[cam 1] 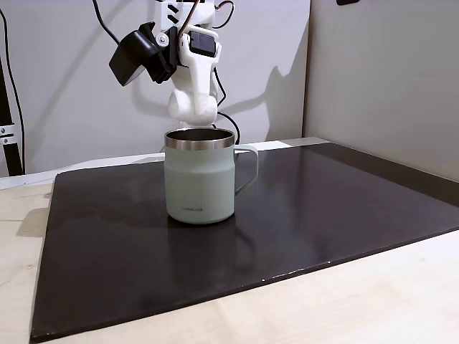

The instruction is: Grasp a gauze and put it in the cup.

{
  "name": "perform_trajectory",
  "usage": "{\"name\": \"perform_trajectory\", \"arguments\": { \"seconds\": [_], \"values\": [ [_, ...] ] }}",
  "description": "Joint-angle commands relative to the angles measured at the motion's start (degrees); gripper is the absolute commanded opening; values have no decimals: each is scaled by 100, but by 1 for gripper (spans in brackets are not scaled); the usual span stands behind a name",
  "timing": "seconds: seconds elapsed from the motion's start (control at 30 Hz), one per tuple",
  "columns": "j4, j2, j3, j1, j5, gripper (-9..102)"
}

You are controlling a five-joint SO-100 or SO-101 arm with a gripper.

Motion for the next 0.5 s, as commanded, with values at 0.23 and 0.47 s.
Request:
{"name": "perform_trajectory", "arguments": {
  "seconds": [0.23, 0.47],
  "values": [
    [0, 88, -325, -9, -44, 30],
    [0, 123, -325, -9, -44, 30]
  ]
}}
